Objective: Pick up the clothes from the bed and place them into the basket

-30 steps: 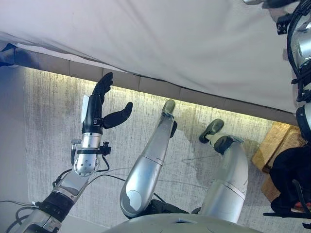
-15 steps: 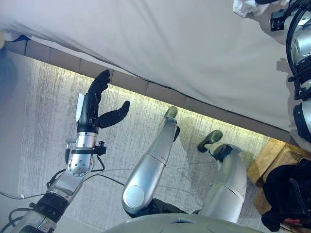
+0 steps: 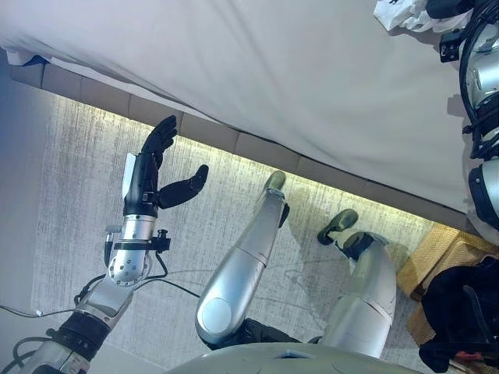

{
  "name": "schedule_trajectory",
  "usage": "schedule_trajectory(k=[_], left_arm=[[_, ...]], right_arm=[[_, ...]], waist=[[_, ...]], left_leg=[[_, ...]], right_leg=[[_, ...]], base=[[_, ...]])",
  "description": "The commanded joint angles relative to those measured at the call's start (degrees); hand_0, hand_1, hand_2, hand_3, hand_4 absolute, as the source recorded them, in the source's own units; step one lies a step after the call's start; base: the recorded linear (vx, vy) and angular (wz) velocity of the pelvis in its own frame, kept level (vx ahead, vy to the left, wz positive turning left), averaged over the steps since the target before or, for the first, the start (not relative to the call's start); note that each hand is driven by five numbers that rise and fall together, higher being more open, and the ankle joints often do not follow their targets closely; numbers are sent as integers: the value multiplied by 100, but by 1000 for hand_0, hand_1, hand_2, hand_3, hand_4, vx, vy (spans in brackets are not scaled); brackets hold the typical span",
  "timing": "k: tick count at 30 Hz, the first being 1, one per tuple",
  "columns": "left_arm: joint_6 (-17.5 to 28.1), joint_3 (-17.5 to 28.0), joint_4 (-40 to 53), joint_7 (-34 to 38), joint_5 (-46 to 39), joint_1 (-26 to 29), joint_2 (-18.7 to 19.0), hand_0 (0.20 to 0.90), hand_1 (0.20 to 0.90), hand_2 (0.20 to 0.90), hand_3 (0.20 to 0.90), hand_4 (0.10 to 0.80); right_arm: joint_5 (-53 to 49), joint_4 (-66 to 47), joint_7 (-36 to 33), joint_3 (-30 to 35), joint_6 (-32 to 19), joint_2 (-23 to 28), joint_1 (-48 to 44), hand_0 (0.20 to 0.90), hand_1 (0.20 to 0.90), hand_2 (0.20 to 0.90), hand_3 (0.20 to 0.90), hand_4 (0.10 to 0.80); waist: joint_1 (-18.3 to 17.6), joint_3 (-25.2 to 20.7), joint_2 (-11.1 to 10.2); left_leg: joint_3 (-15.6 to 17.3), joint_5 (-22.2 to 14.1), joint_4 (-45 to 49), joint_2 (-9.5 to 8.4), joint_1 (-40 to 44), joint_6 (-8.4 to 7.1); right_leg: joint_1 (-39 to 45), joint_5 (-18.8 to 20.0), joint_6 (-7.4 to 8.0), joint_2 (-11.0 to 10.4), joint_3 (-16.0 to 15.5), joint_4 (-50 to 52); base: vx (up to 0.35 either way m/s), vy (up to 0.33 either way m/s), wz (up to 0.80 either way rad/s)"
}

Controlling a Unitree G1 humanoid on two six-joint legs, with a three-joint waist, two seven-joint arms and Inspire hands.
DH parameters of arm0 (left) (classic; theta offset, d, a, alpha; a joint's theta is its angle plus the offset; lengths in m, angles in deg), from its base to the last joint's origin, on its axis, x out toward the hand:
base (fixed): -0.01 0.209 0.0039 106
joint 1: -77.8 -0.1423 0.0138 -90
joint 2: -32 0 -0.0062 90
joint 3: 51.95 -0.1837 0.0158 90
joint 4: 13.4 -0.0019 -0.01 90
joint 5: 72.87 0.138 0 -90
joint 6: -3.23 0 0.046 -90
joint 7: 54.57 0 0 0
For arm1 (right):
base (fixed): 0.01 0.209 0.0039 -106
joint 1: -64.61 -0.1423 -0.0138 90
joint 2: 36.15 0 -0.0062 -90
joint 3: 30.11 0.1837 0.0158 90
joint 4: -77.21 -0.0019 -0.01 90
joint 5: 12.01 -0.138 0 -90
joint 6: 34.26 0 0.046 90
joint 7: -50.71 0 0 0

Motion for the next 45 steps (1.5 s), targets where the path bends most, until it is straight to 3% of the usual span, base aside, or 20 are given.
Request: schedule_trajectory(k=[1, 11, 19, 23, 24, 31, 39, 45], left_arm=[[673, 378, 571, 132, -39, 65, 104, 900, 900, 900, 900, 800], [556, 288, 290, 111, 34, 417, 45, 900, 900, 900, 900, 800], [-20, 175, -70, -124, 167, 677, 4, 900, 900, 900, 900, 800], [-441, 68, -178, -209, 335, 644, 3, 900, 900, 900, 900, 800], [-575, 19, -271, -289, 326, 652, -10, 900, 900, 900, 900, 800], [-1477, -23, -879, -651, 118, 483, -199, 900, 900, 900, 900, 800], [-1942, -32, -1299, -769, 203, 704, -133, 900, 900, 900, 900, 800], [-2001, -115, -1852, -737, 249, 1123, -461, 900, 900, 900, 900, 800]], right_arm=[[-39, -220, -203, -302, -456, 412, -707, 300, 300, 300, 200, 100], [-458, -31, 98, -18, -738, 483, -534, 300, 300, 300, 200, 100], [-852, -160, 469, 365, -932, 700, -281, 300, 300, 300, 200, 100], [-1048, -343, 720, 501, -943, 956, 24, 300, 300, 300, 200, 100], [-1048, -354, 758, 530, -930, 989, 72, 300, 300, 300, 200, 100], [-986, -762, 1284, 723, -933, 1226, 755, 300, 300, 300, 200, 100], [-910, -1542, 1454, 1490, -922, 1478, 2071, 300, 300, 300, 200, 100], [-933, -1985, 1454, 2086, -1021, 1536, 2967, 300, 300, 300, 200, 100]], waist=[[55, -234, 52], [-97, -234, -184], [-261, -299, -466], [-446, -738, -648], [-496, -822, -661], [-971, -1721, -826], [-1619, -2384, -870], [-1998, -2540, -905]], left_leg=[[367, -339, -618, 120, 743, 365], [441, -435, -988, 251, 1812, 340], [564, -419, -1649, 419, 2957, 289], [775, -349, -2261, 585, 3549, 224], [855, -183, -2439, 625, 3629, 226], [1258, 140, -3702, 851, 4715, 88], [1729, 364, -4614, 1057, 5376, -26], [1961, 431, -5037, 1157, 5694, -105]], right_leg=[[801, -623, -239, 520, -202, 315], [1897, -523, -176, 454, -166, -225], [3076, -211, -38, 457, -60, -1180], [3724, 93, 103, 548, -31, -2131], [3814, 304, 94, 546, -80, -2381], [4682, 833, 353, 793, 155, -3916], [4900, 1286, 564, 1029, 681, -4807], [4965, 1501, 674, 1081, 910, -5145]], base=[[-5, -5, -10], [-1, 7, -4], [28, 28, -15], [29, 65, -21], [-22, 95, -24], [45, 107, -28], [-11, 101, -38], [-63, 28, -37]])
